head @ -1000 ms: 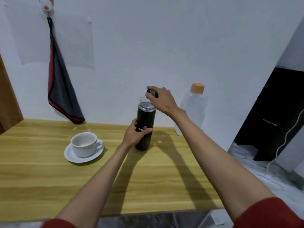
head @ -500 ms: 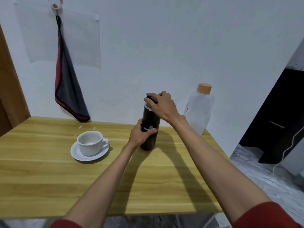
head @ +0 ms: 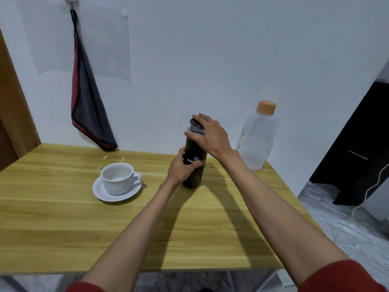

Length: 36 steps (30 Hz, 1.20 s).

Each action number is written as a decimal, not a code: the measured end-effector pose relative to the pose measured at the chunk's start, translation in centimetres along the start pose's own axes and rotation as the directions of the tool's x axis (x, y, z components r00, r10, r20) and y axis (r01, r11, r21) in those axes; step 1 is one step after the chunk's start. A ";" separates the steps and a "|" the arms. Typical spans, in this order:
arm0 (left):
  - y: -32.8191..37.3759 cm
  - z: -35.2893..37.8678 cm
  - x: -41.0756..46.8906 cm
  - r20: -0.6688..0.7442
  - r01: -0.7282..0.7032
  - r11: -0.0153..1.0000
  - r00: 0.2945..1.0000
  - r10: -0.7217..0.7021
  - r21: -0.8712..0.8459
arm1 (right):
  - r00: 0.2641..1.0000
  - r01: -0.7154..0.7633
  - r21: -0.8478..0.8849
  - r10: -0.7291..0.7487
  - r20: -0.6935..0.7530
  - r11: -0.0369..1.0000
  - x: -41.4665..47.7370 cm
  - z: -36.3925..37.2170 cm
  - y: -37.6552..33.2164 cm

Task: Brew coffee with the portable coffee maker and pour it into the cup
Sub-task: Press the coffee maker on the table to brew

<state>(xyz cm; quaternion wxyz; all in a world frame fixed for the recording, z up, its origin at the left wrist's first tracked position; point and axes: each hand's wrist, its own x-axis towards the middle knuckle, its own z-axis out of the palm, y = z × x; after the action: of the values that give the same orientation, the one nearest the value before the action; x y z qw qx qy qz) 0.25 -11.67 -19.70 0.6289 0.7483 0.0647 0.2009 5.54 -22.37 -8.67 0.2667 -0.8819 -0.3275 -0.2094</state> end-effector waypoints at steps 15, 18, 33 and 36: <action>1.3 -2.6 0.2 0.205 0.087 0.996 0.975 -0.084 -0.005 | 0.999 -0.005 -0.001 0.005 0.039 1.000 -0.1 -0.3 -0.3; 1.4 -2.6 0.3 0.178 0.117 0.992 0.978 -0.109 -0.038 | 0.999 0.002 0.008 -0.002 0.041 1.000 -0.2 -0.3 -0.3; 1.5 -2.6 0.1 0.199 0.143 0.984 0.973 -0.120 -0.107 | 0.999 -0.007 0.012 0.007 0.032 1.000 -0.2 -0.3 -0.2; 1.2 -2.6 0.3 0.179 0.143 0.984 0.976 -0.122 -0.110 | 0.999 -0.002 0.004 0.002 0.035 1.000 -0.1 -0.2 -0.2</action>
<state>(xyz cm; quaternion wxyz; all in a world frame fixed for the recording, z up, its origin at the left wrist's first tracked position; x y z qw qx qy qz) -0.68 -9.43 -18.19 0.6890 0.7167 0.0477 0.0969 5.28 -22.44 -8.54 0.2627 -0.8853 -0.3315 -0.1930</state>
